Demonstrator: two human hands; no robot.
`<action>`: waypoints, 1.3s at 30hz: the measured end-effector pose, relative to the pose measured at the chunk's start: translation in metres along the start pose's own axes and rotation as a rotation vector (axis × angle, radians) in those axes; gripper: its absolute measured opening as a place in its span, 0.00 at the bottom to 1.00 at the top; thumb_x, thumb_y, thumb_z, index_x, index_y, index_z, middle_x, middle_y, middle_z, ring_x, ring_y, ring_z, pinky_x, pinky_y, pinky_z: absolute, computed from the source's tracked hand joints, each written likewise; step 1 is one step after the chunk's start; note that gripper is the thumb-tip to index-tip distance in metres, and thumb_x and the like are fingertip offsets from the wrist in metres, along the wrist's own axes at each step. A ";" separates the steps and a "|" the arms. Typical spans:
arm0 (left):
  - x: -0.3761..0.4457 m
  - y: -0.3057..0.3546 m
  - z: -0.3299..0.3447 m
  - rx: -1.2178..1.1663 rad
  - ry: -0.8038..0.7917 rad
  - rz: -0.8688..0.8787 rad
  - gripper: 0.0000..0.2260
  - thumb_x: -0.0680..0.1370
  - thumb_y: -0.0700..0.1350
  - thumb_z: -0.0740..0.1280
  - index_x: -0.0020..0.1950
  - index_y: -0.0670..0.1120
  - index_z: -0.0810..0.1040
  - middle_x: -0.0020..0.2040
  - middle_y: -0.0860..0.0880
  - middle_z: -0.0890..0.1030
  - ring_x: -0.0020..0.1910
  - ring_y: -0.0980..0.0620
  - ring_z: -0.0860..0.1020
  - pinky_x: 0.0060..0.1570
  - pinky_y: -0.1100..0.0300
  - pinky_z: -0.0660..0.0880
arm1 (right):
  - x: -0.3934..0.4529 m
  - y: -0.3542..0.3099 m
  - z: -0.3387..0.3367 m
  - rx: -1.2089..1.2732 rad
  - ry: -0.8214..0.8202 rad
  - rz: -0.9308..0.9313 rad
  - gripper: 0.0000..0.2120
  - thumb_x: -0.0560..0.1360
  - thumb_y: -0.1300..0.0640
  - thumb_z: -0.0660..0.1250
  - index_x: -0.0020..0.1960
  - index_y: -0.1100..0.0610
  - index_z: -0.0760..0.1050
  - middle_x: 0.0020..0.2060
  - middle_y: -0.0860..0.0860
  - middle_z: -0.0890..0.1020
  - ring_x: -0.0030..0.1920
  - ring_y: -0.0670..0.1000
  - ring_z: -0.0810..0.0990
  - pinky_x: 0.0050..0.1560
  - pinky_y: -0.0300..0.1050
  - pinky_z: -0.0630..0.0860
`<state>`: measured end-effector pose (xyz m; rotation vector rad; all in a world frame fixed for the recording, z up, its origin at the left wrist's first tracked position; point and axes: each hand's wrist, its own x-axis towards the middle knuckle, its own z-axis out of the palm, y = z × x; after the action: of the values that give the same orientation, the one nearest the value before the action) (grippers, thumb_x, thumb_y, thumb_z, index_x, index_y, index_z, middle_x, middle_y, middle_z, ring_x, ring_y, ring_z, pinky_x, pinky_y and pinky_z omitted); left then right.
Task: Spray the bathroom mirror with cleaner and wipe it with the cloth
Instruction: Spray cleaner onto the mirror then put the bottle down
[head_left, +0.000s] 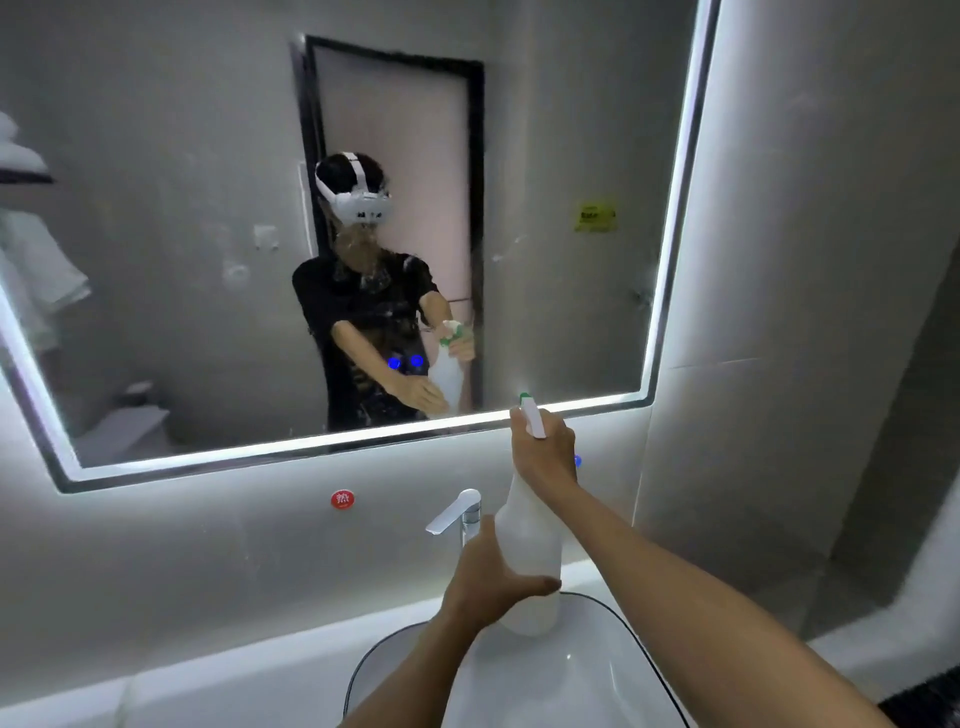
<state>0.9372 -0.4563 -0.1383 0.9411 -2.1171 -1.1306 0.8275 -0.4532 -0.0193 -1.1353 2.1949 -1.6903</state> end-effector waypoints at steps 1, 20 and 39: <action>-0.002 -0.001 -0.004 0.000 0.006 0.006 0.33 0.59 0.53 0.81 0.57 0.62 0.66 0.50 0.62 0.77 0.51 0.64 0.76 0.48 0.63 0.78 | -0.002 -0.002 0.004 -0.011 -0.007 -0.003 0.20 0.81 0.49 0.58 0.34 0.57 0.65 0.33 0.53 0.73 0.38 0.55 0.71 0.34 0.47 0.64; -0.008 -0.028 -0.046 0.153 0.075 -0.059 0.47 0.55 0.66 0.78 0.67 0.55 0.62 0.56 0.57 0.75 0.54 0.55 0.75 0.52 0.59 0.79 | -0.012 -0.014 0.048 0.173 -0.075 -0.024 0.16 0.80 0.52 0.62 0.40 0.63 0.75 0.36 0.58 0.82 0.38 0.56 0.79 0.37 0.46 0.73; -0.025 -0.039 -0.077 0.118 0.136 -0.089 0.42 0.58 0.63 0.78 0.65 0.53 0.64 0.58 0.54 0.74 0.55 0.53 0.75 0.53 0.58 0.79 | -0.028 -0.038 0.084 0.183 -0.141 -0.071 0.15 0.79 0.56 0.64 0.34 0.59 0.72 0.32 0.55 0.77 0.35 0.53 0.75 0.34 0.44 0.69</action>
<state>1.0212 -0.4884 -0.1373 1.1430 -2.0671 -0.9635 0.9098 -0.5026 -0.0242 -1.2545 1.8955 -1.7397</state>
